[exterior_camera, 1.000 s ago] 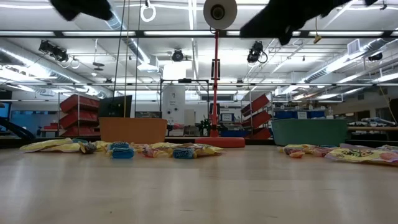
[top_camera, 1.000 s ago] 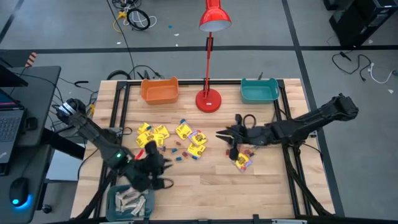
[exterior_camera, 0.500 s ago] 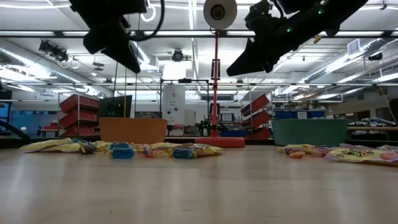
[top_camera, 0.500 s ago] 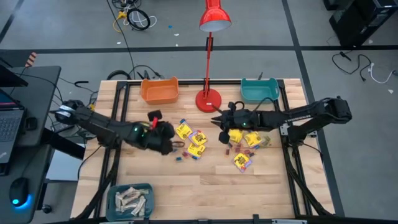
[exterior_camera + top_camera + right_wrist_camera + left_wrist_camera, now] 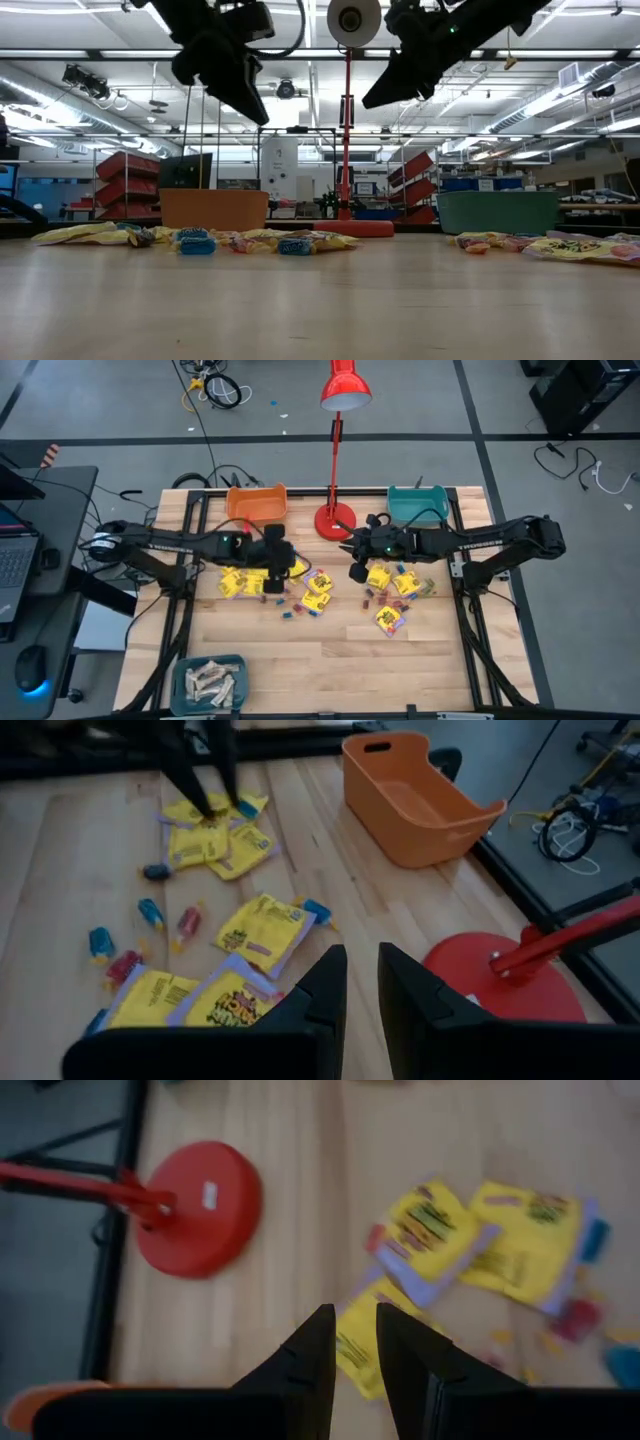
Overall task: Sort candy
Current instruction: Put the small blue candy into the green bin
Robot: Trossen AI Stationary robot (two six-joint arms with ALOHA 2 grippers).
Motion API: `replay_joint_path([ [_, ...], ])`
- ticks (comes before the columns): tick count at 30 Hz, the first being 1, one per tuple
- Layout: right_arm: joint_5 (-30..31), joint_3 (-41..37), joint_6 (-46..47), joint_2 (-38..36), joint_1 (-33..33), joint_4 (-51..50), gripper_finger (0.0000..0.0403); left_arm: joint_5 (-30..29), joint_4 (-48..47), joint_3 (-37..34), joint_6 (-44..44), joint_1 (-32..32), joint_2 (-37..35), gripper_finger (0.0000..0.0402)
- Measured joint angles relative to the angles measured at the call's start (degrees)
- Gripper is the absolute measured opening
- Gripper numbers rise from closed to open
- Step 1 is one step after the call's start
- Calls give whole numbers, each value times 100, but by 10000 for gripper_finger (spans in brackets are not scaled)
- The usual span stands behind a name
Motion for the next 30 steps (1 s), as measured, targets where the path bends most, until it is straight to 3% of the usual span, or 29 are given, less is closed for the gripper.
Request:
replay_joint_path([
  [3, 4, 101, -1, -4, 2, -164, 48, 438, 192, -1, 210, 269, -2, 78],
  [6, 9, 206, 48, -4, 2, -436, 48, 1280, 308, -8, 374, 481, -2, 78],
  [10, 93, 326, 172, -4, 2, -916, 48, 2199, 1288, -478, 468, 628, -7, 78],
  [21, 117, 710, 1023, -7, 9, -3088, 48, 2479, 3943, -1851, 2, 633, -4, 78],
  [30, -649, 736, 1553, -7, 75, -4794, 48, 2497, 5194, -2548, -528, 609, -308, 64],
])
